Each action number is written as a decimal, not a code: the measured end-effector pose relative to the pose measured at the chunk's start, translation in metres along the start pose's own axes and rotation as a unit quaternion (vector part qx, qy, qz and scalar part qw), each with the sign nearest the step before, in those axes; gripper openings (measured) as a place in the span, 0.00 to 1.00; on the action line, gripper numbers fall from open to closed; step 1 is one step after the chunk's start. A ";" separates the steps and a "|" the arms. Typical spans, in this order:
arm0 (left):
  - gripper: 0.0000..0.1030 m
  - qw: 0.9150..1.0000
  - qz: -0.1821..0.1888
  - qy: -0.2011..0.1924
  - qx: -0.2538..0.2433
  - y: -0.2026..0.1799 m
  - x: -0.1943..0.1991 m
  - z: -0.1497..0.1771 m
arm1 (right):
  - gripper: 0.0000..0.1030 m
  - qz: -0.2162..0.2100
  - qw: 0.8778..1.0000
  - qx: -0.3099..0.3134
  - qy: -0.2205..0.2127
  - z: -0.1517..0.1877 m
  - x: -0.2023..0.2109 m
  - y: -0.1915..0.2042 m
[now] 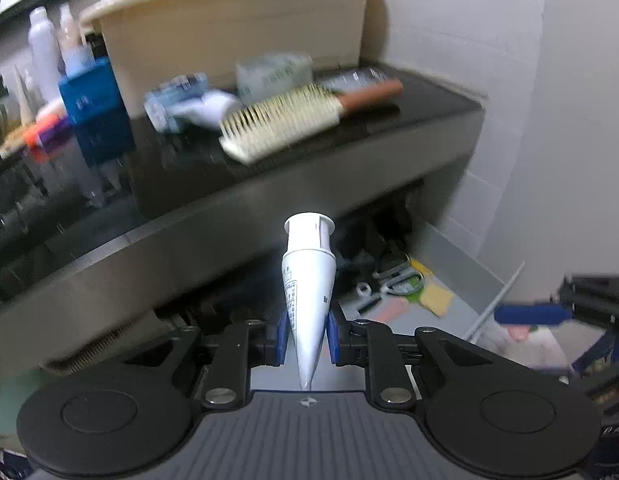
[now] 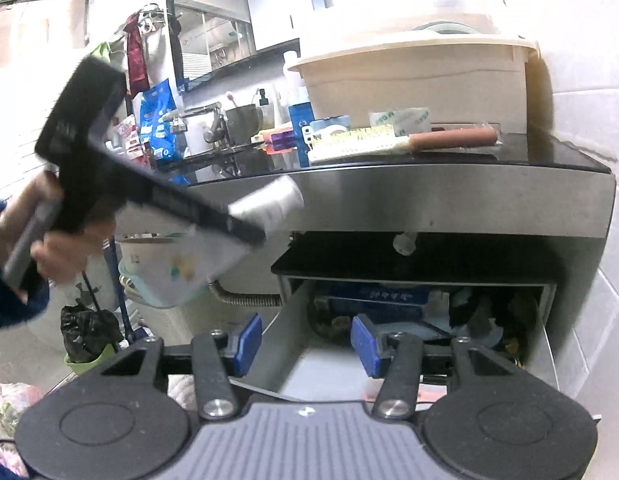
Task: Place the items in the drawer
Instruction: 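Carry the tube into the open drawer with the left gripper, then lower the white toothpaste tube onto the drawer floor and open the left gripper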
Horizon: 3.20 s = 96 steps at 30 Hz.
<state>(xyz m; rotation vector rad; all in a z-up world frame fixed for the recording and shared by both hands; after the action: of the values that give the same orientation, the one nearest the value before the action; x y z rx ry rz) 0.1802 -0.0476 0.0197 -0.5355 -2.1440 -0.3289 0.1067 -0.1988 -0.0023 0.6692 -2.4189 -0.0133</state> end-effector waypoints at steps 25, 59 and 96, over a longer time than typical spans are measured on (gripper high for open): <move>0.18 0.978 0.007 0.136 -0.160 -0.050 -0.158 -0.008 | 0.48 0.021 0.997 -0.067 0.020 0.026 -0.006 -0.034; 0.19 0.877 0.142 0.261 -0.378 -0.148 -0.293 -0.001 | 0.49 0.070 0.990 -0.122 0.019 0.051 0.014 -0.085; 0.43 0.901 0.121 0.153 -0.387 -0.127 -0.234 -0.027 | 0.49 0.060 0.991 -0.117 0.034 0.053 0.006 -0.083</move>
<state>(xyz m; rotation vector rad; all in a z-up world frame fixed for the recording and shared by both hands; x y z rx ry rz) 0.2597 -0.2295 -0.1597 -1.1036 -1.5570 -1.0666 0.1104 -0.2818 -0.0559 0.4112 -2.3404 -0.2192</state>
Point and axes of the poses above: each gripper's, at about its wrist camera, not at the fingertips, and x roughly against the way its jaws point, y to its left, z to its underside, the point moved 6 cm from there along -x, roughly the way its jaws point, and after that the axes turned 10 degrees about y, right-handed, at the moved point
